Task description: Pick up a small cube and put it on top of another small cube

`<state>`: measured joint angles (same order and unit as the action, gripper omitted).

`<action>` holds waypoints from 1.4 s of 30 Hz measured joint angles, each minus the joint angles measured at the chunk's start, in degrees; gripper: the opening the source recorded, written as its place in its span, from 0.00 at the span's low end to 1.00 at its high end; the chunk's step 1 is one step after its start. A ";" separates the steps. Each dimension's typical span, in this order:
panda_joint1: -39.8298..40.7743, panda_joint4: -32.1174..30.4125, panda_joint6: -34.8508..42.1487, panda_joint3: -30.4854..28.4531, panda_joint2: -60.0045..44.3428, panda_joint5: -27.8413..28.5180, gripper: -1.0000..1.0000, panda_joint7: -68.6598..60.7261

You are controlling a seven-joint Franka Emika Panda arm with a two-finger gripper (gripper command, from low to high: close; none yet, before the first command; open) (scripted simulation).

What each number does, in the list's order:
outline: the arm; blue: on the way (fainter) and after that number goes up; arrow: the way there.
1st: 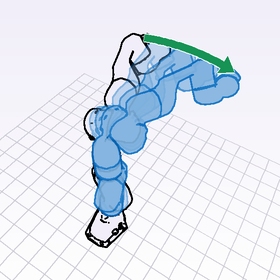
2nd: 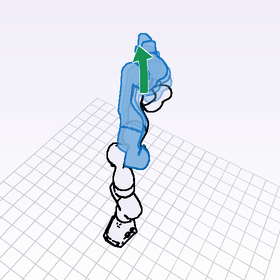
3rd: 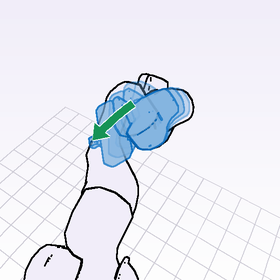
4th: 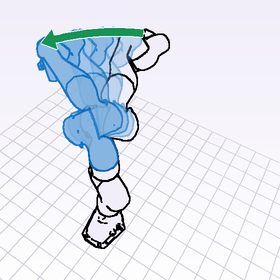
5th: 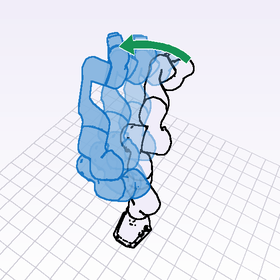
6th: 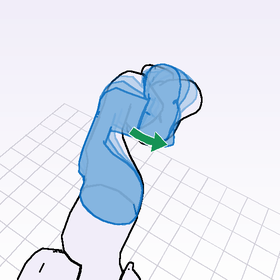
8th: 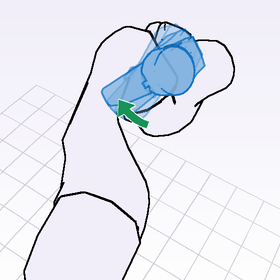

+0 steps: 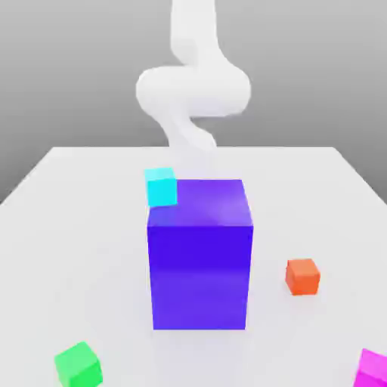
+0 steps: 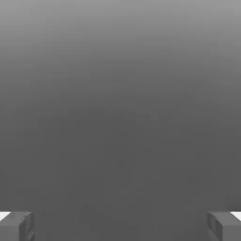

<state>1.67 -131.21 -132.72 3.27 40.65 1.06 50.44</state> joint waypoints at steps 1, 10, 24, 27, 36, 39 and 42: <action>0.71 0.24 -0.44 1.43 -2.22 0.51 0.50 2.02; 5.59 2.28 -3.86 13.21 -20.77 7.09 0.50 20.74; 0.63 5.50 -8.86 19.45 -49.99 20.05 0.50 51.53; -1.60 6.05 -10.38 19.37 -55.65 20.66 0.50 56.66; -8.59 8.33 -18.25 17.16 -71.99 20.96 0.50 67.65; -10.19 9.21 -20.66 15.23 -75.36 22.69 0.00 69.01; -10.19 9.21 -20.76 15.23 -75.36 22.68 0.00 69.00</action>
<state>-8.52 -122.00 -153.48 18.50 -34.71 23.74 119.45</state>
